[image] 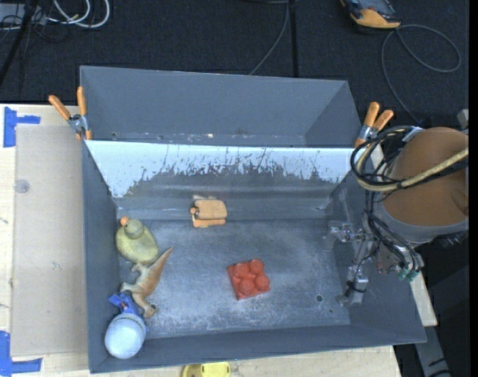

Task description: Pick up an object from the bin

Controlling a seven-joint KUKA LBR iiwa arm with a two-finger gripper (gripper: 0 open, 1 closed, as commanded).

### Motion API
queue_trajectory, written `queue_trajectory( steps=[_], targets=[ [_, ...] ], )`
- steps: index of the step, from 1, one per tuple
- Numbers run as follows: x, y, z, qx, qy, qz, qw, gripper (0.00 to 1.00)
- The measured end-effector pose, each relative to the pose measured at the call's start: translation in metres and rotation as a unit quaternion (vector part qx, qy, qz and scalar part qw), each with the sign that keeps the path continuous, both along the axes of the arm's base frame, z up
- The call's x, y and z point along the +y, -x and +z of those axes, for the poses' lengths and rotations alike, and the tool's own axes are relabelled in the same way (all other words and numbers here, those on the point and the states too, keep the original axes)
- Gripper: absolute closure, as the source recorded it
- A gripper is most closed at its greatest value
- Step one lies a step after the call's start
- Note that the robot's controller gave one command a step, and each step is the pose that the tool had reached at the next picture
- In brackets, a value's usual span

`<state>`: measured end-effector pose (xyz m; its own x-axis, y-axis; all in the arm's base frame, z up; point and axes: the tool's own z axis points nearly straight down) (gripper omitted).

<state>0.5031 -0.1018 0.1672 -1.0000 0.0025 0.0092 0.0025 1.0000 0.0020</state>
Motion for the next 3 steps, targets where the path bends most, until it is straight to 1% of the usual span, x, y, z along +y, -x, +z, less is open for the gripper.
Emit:
queue_trajectory(
  steps=[1, 2, 3],
  targets=[
    [0.0, -0.002, 0.004, -0.0037, 0.001, 0.002, 1.0, 0.0],
    [0.055, 0.011, -0.04, -0.0028, 0.0, 0.052, 0.9986, 0.0],
    [0.043, 0.023, -0.036, -0.0024, -0.001, 0.04, 0.9992, 0.0]
  ],
)
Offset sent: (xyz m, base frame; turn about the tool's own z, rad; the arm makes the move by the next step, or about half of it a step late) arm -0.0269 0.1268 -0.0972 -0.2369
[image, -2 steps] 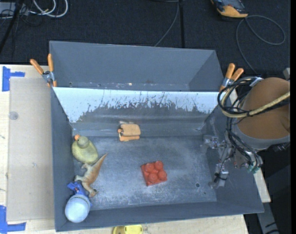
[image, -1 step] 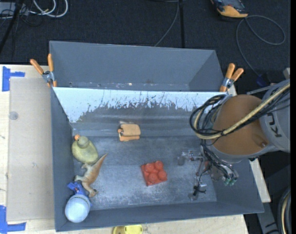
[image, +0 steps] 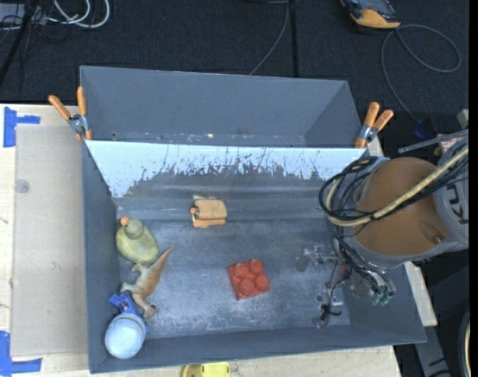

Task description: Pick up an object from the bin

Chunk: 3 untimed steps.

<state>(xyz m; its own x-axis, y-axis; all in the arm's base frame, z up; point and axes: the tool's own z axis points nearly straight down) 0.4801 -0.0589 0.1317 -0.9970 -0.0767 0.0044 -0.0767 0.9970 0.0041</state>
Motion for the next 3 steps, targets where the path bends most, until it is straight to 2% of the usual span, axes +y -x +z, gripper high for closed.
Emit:
queue_trajectory(
  steps=[1, 2, 3],
  targets=[
    [0.046, -0.026, -0.01, -0.0006, 0.002, 0.0, 1.0, 0.0],
    [0.092, -0.04, -0.039, -0.0015, 0.0, 0.127, 0.9919, 0.0],
    [0.104, -0.038, -0.06, 0.0022, 0.002, -0.058, 0.9983, 1.0]
  ],
)
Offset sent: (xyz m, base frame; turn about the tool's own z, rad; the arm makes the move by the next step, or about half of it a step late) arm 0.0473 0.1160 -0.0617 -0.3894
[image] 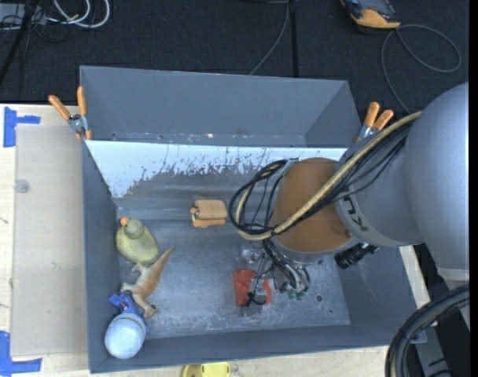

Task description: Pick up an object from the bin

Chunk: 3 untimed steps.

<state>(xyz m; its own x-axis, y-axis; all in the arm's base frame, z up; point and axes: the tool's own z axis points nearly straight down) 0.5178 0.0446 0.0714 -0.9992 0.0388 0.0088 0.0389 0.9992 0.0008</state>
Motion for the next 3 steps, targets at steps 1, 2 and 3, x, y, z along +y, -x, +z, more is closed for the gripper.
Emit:
queue_trajectory(
  steps=[1, 2, 3],
  targets=[
    [0.0, 0.0, -0.002, -0.0002, 0.0, -0.002, 1.0, 1.0],
    [0.0, 0.001, 0.001, 0.0004, 0.0, -0.001, 1.0, 1.0],
    [0.0, 0.001, 0.013, 0.0006, 0.0, -0.001, 1.0, 1.0]
  ],
)
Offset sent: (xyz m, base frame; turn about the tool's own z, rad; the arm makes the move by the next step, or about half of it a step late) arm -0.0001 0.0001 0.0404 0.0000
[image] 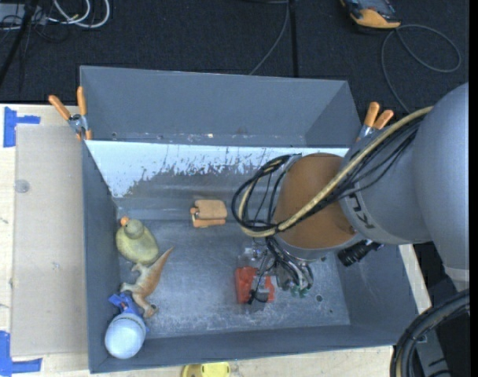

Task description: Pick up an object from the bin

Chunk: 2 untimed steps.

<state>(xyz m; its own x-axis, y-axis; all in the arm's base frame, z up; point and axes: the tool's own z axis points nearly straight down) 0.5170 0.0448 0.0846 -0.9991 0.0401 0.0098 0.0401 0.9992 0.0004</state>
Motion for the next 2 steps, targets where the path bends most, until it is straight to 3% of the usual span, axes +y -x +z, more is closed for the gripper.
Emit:
queue_trajectory(
  steps=[2],
  targets=[
    [0.0, 0.0, 0.019, 0.0015, 0.0, 0.0, 1.0, 1.0]
  ],
)
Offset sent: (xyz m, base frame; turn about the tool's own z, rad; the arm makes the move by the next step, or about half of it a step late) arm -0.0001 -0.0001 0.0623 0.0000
